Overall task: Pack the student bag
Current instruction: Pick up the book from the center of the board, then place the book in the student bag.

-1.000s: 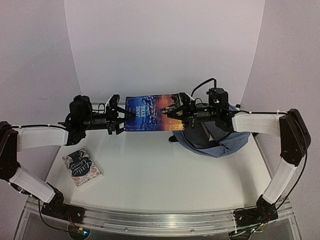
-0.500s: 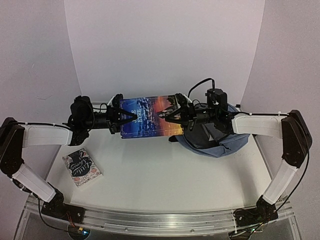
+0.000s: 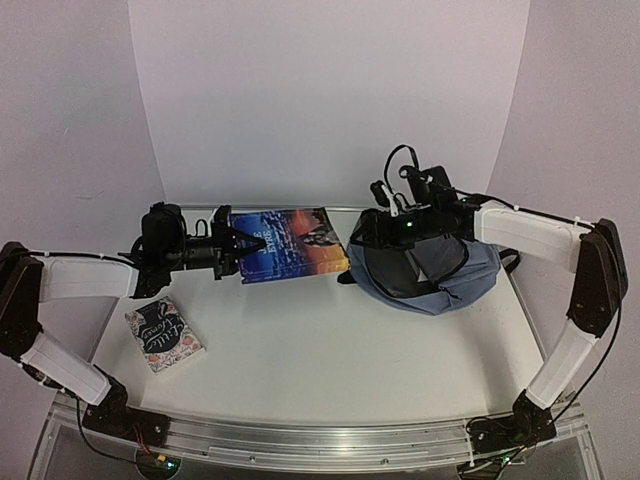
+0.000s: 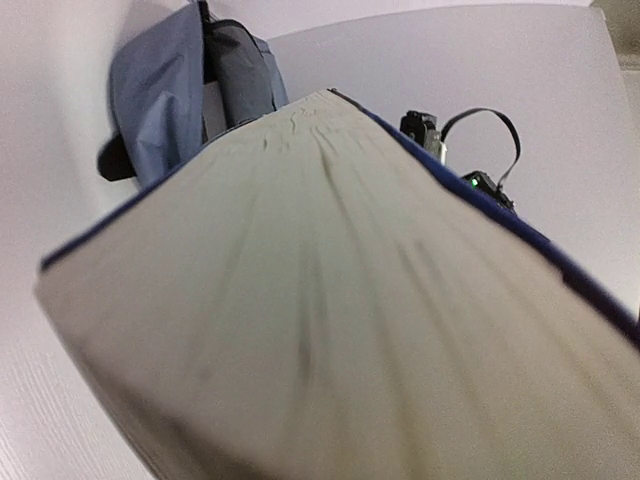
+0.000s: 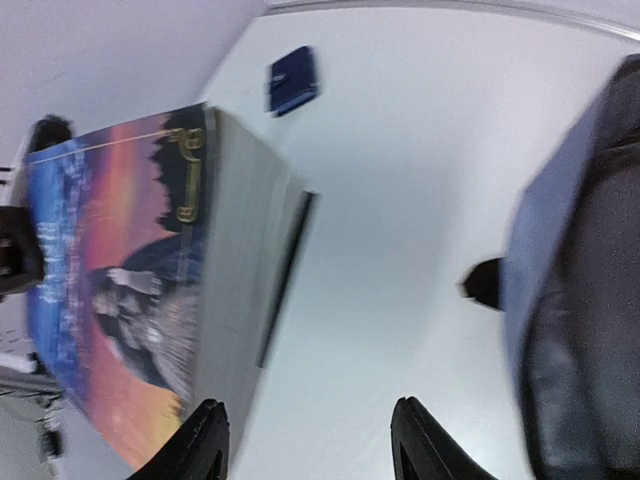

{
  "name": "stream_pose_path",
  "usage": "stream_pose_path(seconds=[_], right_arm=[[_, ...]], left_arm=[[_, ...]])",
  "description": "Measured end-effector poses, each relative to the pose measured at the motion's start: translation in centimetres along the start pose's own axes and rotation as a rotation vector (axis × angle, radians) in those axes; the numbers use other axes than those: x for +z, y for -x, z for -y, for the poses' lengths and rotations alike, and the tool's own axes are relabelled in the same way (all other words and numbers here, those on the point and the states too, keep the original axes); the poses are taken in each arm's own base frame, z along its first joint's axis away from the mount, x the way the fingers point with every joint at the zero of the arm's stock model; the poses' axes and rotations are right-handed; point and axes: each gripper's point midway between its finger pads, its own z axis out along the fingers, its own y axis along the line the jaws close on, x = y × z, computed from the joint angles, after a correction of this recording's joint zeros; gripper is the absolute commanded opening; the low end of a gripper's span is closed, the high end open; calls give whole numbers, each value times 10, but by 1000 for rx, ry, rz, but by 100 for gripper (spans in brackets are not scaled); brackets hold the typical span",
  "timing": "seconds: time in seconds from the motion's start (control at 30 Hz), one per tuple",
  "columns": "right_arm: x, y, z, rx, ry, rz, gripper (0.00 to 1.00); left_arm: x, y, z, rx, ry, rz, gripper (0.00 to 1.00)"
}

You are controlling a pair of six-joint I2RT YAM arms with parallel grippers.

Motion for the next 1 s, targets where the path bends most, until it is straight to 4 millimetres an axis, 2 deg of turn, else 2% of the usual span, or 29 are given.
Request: stream_pose_path(seconds=[0.1,0.23,0.4,0.53,0.77,1.0], right_arm=[[-3,5,41,-138,-234,-7,55],[3,10,88,-289,-475,-49,57],[18,-6,136,-411,-670,-165,57],[24,-12,159,-486,-772,-234,57],[32,-2,186,-570,-896,-262,59],[38,3,207,-604,-960,-289,53]], left_arm=[[-5,5,-7,-14,40,39,0],[-9,8,-7,-18,62,66,0],[-10,9,-5,-10,59,73,0],[-10,9,-5,-10,59,73,0],[-12,8,-2,-5,54,74,0],[-15,7,5,12,41,80,0]])
